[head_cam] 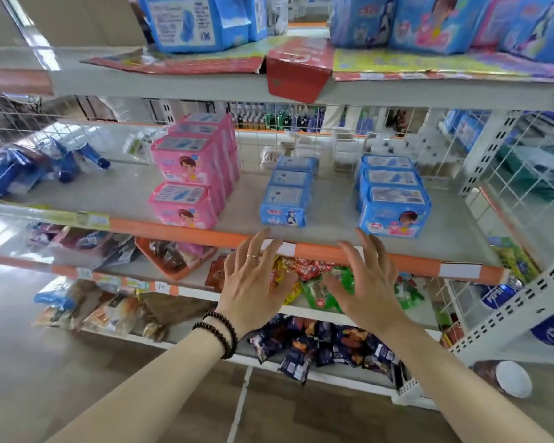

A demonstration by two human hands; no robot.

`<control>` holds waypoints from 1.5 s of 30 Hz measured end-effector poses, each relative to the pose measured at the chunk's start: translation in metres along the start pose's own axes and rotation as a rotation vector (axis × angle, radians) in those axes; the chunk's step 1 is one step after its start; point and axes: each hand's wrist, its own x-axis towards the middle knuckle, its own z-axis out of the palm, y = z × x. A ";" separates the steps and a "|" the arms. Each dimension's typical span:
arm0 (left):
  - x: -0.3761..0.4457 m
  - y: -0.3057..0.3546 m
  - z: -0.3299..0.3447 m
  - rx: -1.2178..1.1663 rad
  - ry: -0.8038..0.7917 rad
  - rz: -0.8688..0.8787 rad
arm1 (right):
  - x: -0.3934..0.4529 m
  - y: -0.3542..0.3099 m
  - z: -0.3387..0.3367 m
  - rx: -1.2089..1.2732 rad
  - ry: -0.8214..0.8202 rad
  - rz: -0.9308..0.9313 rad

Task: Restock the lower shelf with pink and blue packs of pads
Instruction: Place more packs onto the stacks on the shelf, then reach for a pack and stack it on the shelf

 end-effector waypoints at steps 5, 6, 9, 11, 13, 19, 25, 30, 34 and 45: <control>0.003 -0.019 -0.015 0.015 0.005 0.057 | 0.011 -0.028 0.011 -0.047 0.050 -0.030; 0.005 -0.024 -0.018 0.018 0.008 0.066 | 0.014 -0.033 0.012 -0.059 0.059 -0.032; 0.012 -0.045 -0.028 0.018 0.042 0.090 | 0.023 -0.049 0.014 -0.092 0.079 -0.033; 0.016 -0.060 -0.030 0.019 0.039 0.080 | 0.028 -0.058 0.015 -0.104 0.078 -0.018; 0.019 -0.075 -0.031 0.023 0.026 0.075 | 0.031 -0.065 0.017 -0.112 0.096 0.002; 0.020 -0.102 -0.025 -0.042 -0.019 0.125 | 0.026 -0.079 0.039 -0.161 0.066 0.105; 0.025 -0.122 -0.013 -0.042 -0.083 0.191 | 0.011 -0.086 0.055 -0.192 0.084 0.193; 0.017 -0.121 0.007 -0.072 -0.141 0.226 | -0.011 -0.090 0.050 -0.240 0.043 0.309; 0.014 -0.104 0.014 -0.093 -0.151 0.242 | -0.017 -0.078 0.035 -0.231 0.041 0.330; 0.036 -0.011 -0.021 -0.090 0.070 0.341 | -0.015 -0.054 -0.034 -0.116 0.155 0.200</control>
